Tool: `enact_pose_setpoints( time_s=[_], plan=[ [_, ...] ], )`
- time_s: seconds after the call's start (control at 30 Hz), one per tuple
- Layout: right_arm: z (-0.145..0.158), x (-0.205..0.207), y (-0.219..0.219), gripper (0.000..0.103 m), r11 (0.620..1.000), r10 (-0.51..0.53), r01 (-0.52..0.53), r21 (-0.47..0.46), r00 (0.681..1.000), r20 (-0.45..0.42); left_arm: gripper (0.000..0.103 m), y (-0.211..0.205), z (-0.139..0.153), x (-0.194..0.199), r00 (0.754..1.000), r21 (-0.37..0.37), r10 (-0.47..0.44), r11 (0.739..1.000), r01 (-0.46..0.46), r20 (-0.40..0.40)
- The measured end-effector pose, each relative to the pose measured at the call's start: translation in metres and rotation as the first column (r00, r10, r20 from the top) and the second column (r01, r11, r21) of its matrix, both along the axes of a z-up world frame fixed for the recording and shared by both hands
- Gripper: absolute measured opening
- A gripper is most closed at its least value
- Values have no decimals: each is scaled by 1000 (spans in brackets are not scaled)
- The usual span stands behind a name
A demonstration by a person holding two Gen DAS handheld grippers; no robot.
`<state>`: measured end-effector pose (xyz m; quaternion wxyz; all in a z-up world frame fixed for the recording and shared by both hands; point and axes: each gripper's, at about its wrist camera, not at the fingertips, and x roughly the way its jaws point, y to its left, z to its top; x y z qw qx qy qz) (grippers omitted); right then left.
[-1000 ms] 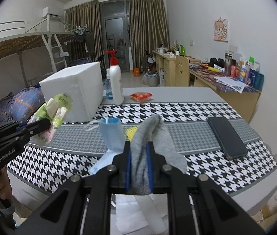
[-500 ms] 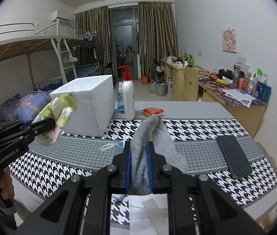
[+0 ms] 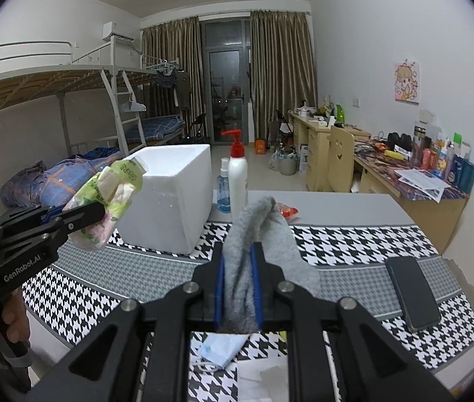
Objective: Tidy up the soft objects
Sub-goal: 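Carry the tissue pack and grey sock with both tools toward the white foam box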
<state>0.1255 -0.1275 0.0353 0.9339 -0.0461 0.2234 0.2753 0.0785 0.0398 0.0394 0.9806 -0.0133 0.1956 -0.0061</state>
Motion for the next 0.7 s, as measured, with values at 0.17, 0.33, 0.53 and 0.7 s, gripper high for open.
enact_pose_setpoints(
  time_s=[0.17,0.33,0.53,0.7],
  plan=[
    [4,3,7,18,1000,20,-20,0,1000,18,15,2,5,3,1000,5,9,1000,-9,8],
    [9,2,12,18,999,36,-36,7,999,40,15,3,9,7,1000,8,15,1000,-15,17],
    [15,6,21,18,999,43,-44,5,998,44,15,7,13,10,999,16,22,1000,-23,31],
    [20,8,27,18,999,53,-53,5,997,53,15,11,16,13,999,23,30,999,-30,38]
  ],
)
